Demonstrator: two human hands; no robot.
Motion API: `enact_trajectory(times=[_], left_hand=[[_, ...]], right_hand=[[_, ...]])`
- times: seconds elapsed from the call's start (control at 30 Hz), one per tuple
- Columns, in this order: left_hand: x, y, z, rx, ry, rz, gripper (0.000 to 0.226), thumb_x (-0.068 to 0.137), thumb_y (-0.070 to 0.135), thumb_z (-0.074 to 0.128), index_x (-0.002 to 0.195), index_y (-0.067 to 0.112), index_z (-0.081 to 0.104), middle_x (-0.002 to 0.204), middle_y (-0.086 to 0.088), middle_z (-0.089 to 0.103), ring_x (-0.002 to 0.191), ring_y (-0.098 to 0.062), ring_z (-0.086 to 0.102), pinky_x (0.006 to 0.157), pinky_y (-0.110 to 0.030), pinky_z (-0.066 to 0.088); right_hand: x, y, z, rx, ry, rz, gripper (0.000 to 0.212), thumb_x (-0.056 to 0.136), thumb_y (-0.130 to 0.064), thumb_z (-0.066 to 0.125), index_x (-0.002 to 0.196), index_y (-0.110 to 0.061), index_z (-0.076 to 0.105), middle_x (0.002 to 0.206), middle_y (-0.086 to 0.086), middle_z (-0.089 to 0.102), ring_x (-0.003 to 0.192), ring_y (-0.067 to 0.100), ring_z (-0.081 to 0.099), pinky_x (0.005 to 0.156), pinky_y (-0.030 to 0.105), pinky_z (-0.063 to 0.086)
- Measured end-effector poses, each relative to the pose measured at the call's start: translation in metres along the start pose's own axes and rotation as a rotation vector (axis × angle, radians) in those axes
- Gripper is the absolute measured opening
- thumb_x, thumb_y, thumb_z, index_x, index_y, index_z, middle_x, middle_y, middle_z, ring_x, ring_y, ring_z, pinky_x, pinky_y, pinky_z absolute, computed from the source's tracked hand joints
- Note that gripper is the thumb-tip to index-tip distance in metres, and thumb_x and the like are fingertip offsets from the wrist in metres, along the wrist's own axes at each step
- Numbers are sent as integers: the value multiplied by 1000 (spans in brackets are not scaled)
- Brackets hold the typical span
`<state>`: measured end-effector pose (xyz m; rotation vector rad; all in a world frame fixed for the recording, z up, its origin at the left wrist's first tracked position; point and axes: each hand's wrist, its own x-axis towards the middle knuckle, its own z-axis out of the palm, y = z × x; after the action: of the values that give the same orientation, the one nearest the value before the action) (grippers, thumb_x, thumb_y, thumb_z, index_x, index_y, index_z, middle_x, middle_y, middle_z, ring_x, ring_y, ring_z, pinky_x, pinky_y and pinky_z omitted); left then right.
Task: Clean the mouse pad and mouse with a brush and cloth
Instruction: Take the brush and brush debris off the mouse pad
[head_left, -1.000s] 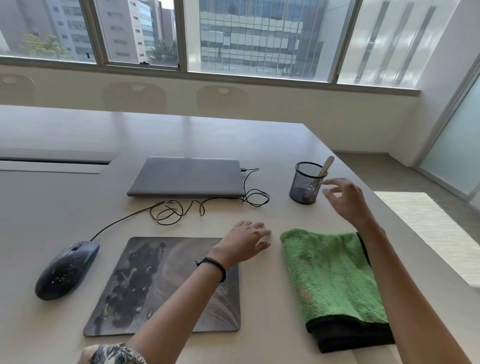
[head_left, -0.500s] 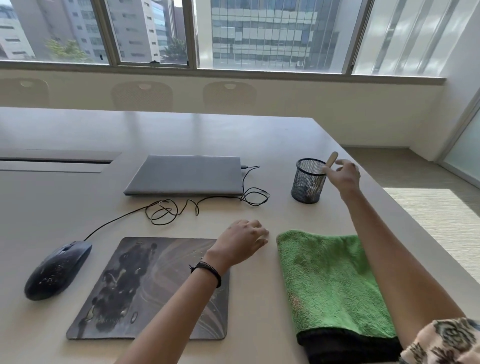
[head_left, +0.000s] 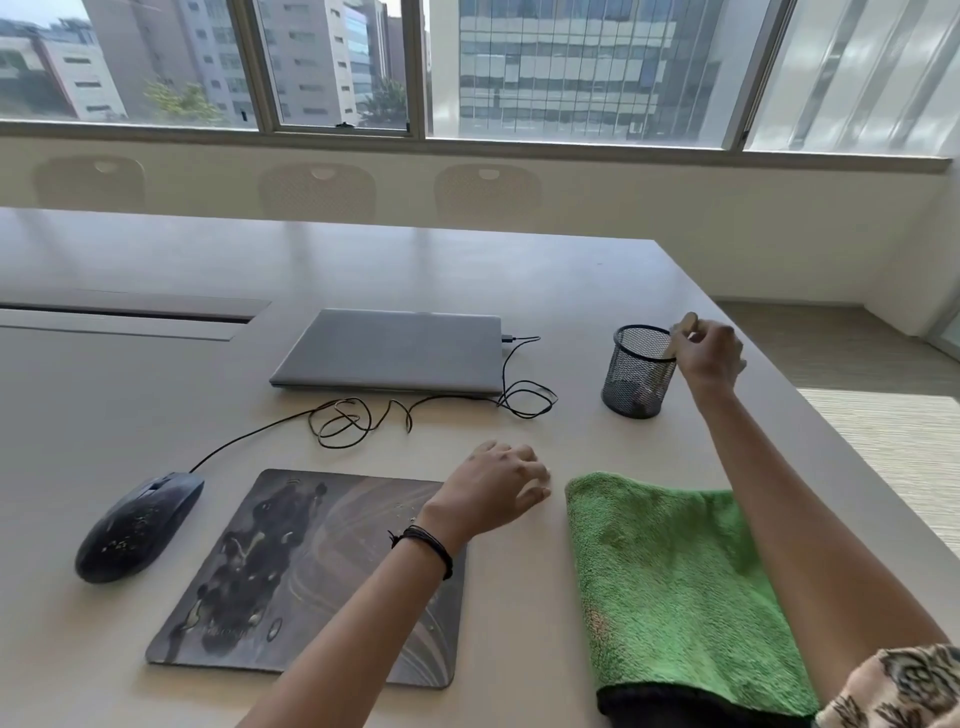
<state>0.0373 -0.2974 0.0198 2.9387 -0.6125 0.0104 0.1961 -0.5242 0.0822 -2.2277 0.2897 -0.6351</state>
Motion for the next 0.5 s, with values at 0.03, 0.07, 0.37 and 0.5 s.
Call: enact_trajectory(times=[0.03,0.07,0.37,0.5], left_hand=[[0,-1,0,1,-9,-2,37,96,41,37,123,23,56,129,0,53,115,-22,51,105,-35,30],[-1,-2,-1,6,-18,-1,37,96,42,37,123,24,55,129,1,53,116,-22,51,106,-36,29],[-9,-15,-17,-17,-120,69,44,95,44,38,133,23,48,138,3,48,125,-19,45,109,-37,28],[-26,-36,-30,-74,-45,61,41,95,42,42,131,24,50,137,7,50,125,-14,45,104,-30,30]], right_hand=[[-2,-2,-2,-13,4,-11,24,89,-21,55,82,0,65,93,23,66,100,39,55,91,43,36],[-4,-4,-3,-27,10,-22,26,90,-22,55,81,0,65,90,24,66,99,39,56,92,43,35],[-31,-18,-24,-20,282,-199,25,91,-29,53,83,-10,66,94,10,68,91,30,59,82,34,29],[-47,-31,-32,67,352,-315,28,91,-32,54,84,-9,68,85,10,68,74,26,61,79,31,34]])
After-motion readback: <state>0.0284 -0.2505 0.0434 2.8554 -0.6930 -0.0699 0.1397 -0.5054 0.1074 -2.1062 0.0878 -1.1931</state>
